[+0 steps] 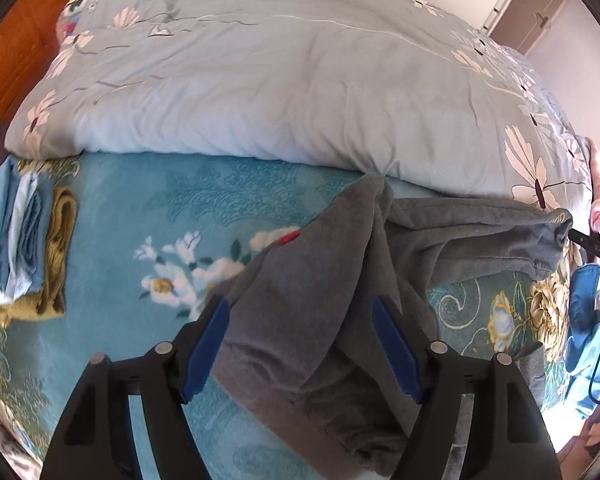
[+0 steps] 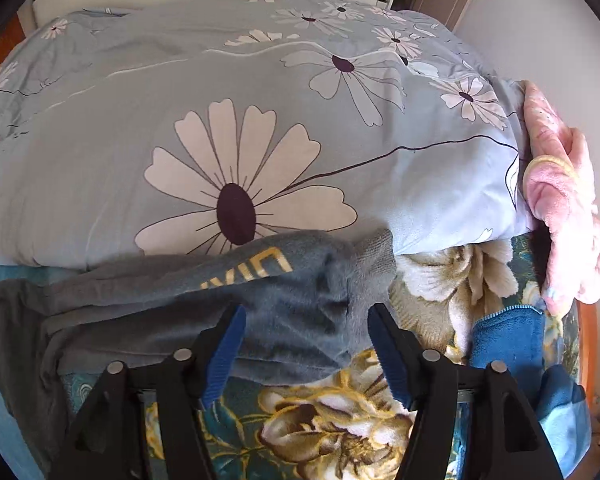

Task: Fold clothes

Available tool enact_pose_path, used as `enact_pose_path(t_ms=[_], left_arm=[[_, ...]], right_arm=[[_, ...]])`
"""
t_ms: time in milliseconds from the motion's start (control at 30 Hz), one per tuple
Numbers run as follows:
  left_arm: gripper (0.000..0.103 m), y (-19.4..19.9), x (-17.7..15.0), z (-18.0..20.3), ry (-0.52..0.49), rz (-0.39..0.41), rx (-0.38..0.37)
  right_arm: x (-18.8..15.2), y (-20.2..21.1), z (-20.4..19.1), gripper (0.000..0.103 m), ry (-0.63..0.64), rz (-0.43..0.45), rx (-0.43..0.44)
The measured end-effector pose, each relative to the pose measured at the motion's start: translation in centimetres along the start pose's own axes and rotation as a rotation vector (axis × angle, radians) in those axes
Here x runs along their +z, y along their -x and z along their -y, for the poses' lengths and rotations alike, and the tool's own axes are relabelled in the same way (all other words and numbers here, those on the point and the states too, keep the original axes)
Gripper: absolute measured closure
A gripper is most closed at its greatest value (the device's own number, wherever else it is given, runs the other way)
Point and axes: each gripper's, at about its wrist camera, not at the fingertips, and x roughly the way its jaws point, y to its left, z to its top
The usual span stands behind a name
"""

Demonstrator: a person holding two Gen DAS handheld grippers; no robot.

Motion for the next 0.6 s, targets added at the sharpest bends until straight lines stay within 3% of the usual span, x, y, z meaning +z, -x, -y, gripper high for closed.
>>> enact_pose_path(t_ms=[100, 167, 333, 433, 600], left_arm=[[0.026, 0.1, -4.5, -1.2, 0.096, -0.053, 0.030], [0.026, -1.1, -8.1, -1.5, 0.163, -0.136, 0.013], [0.026, -4.2, -15.3, -0.5, 0.282, -0.274, -0.052], [0.026, -5.8, -17.2, 0.8, 0.280, -0.309, -0.098], [0.028, -7.6, -18.2, 2.3, 0.264, -0.328, -0.167]], right_arm=[[-3.8, 3.5, -0.5, 0.030, -0.033, 0.039, 0.030], [-7.5, 5.0, -0.4, 0.026, -0.087, 0.035, 0.054], [-18.3, 5.0, 0.4, 0.026, -0.211, -0.131, 0.049], [-23.1, 4.3, 1.0, 0.026, -0.232, -0.221, 0.047], [-26.3, 4.0, 1.4, 0.026, -0.292, -0.260, 0.059]])
